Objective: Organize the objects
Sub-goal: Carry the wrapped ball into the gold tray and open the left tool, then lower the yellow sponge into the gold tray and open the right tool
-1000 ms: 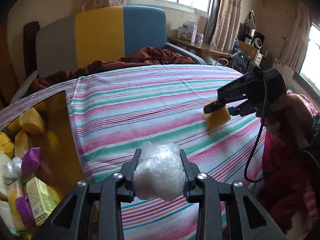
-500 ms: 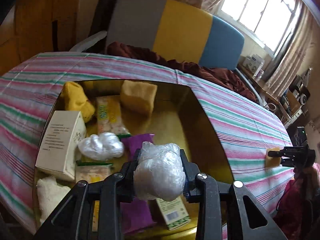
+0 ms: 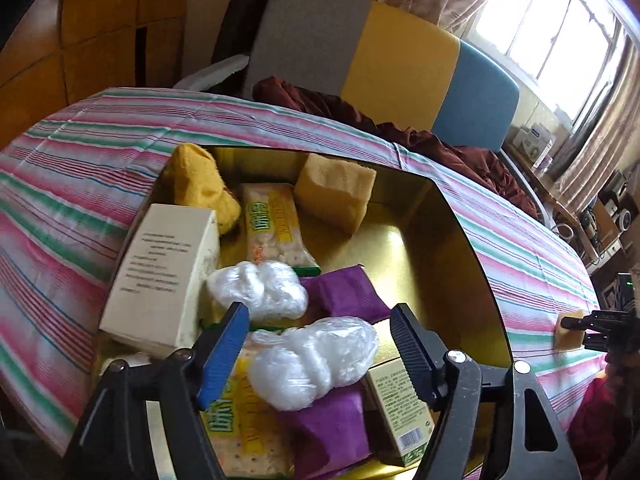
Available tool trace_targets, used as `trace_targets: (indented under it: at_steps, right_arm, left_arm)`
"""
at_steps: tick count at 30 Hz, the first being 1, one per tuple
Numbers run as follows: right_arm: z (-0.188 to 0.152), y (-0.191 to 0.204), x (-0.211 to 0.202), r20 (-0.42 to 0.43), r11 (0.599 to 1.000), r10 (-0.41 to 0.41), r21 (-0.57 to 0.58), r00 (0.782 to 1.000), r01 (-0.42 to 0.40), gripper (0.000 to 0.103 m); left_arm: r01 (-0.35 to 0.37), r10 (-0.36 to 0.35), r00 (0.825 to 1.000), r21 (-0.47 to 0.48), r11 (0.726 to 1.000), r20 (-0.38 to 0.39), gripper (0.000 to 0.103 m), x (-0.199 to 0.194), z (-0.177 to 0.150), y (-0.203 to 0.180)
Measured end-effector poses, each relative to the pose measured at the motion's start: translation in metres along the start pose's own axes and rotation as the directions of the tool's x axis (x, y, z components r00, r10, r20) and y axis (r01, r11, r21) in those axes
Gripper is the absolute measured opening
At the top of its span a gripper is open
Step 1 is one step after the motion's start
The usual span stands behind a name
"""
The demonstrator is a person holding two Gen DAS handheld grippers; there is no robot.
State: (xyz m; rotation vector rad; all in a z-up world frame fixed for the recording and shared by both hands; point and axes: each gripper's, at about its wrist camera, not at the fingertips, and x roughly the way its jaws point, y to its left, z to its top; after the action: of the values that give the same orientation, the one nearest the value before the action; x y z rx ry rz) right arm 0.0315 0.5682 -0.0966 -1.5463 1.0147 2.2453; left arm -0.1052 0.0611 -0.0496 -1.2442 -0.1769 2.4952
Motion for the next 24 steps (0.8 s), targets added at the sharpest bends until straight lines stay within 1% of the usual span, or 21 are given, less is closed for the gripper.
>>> trace_targets:
  at_steps: [3, 6, 8, 9, 11, 14, 18, 19, 21, 24]
  right_arm:
    - [-0.001, 0.004, -0.004, 0.024, 0.999, -0.029, -0.019, 0.999, 0.029, 0.041]
    - [-0.005, 0.021, -0.01, 0.059, 0.994, -0.058, -0.088, 0.997, 0.063, 0.041]
    - [-0.014, 0.044, -0.012, 0.072, 0.983, -0.074, -0.162, 0.995, 0.085, 0.041]
    - [-0.019, 0.057, -0.013, 0.071, 0.977, -0.063, -0.198, 0.995, 0.076, 0.041]
    - [-0.033, 0.094, -0.014, 0.074, 0.957, -0.028, -0.284, 0.997, 0.048, 0.041]
    - [-0.054, 0.158, -0.019, 0.074, 0.907, 0.043, -0.42, 0.996, -0.008, 0.041]
    - [-0.087, 0.243, -0.012, 0.048, 0.805, 0.105, -0.59, 0.993, -0.057, 0.041]
    - [-0.095, 0.261, -0.007, 0.038, 0.781, 0.107, -0.621, 0.994, -0.06, 0.041]
    - [-0.109, 0.291, 0.006, 0.025, 0.74, 0.086, -0.671, 0.996, -0.047, 0.041]
    - [-0.122, 0.321, 0.031, 0.003, 0.706, 0.034, -0.708, 0.999, -0.022, 0.041]
  left_arm:
    - [-0.026, 0.027, 1.0, -0.01, 1.0, 0.015, 0.074, -0.01, -0.006, 0.008]
    - [-0.059, 0.059, 0.998, -0.004, 0.998, 0.033, 0.074, -0.022, -0.015, 0.015]
    - [-0.081, 0.081, 0.996, 0.004, 0.997, 0.046, 0.074, -0.029, -0.018, 0.017]
    - [-0.088, 0.088, 0.995, 0.008, 0.996, 0.054, 0.075, -0.033, -0.02, 0.018]
    - [-0.099, 0.098, 0.993, 0.008, 0.995, 0.072, 0.079, -0.04, -0.022, 0.02]
    - [-0.115, 0.113, 0.989, 0.02, 0.993, 0.094, 0.081, -0.049, -0.024, 0.02]
    - [-0.141, 0.135, 0.984, 0.05, 0.989, 0.116, 0.086, -0.058, -0.028, 0.017]
    - [-0.146, 0.139, 0.983, 0.054, 0.988, 0.118, 0.087, -0.059, -0.029, 0.016]
    - [-0.148, 0.141, 0.983, 0.059, 0.987, 0.119, 0.088, -0.061, -0.032, 0.017]
    - [-0.147, 0.14, 0.984, 0.058, 0.987, 0.111, 0.088, -0.062, -0.036, 0.017]
